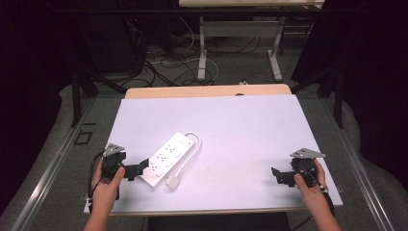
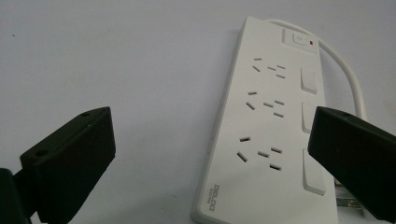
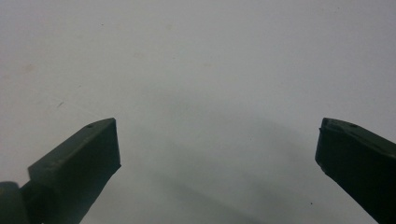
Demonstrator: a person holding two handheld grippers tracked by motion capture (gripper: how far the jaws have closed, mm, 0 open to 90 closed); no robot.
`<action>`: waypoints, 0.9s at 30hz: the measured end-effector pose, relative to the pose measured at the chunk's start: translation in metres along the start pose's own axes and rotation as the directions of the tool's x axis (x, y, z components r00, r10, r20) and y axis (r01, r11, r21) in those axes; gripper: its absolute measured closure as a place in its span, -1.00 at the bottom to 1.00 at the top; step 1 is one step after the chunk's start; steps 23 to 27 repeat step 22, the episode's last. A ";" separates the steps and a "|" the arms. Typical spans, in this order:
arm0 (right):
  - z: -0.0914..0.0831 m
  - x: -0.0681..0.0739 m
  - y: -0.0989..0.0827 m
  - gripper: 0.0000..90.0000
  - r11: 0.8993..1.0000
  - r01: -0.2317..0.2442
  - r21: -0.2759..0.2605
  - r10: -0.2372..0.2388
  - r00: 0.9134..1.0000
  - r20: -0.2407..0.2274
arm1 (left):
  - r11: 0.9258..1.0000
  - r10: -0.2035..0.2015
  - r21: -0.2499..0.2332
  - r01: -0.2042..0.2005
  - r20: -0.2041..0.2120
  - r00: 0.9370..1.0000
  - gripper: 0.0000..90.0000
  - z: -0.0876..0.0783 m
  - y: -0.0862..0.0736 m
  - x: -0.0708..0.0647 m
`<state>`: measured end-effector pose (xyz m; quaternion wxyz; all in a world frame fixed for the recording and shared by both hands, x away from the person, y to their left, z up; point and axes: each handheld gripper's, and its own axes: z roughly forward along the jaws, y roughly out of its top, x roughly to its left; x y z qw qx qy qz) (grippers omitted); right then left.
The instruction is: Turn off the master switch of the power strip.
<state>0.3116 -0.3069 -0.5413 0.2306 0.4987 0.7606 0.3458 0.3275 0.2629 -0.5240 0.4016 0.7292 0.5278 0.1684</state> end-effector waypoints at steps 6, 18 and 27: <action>0.000 0.000 0.000 -1.00 1.000 0.002 0.003 -0.002 1.000 0.000 | 1.000 -0.018 0.000 0.018 0.008 1.000 -0.98 0.003 -0.003 0.001; 0.000 0.000 0.000 -1.00 1.000 0.001 0.002 -0.001 1.000 -0.003 | 1.000 -0.024 0.007 0.024 0.001 1.000 -0.98 0.002 -0.005 0.006; 0.000 0.001 0.000 -1.00 1.000 0.003 0.004 -0.003 1.000 -0.001 | 1.000 -0.029 -0.001 0.029 -0.003 1.000 -0.98 0.003 -0.006 0.006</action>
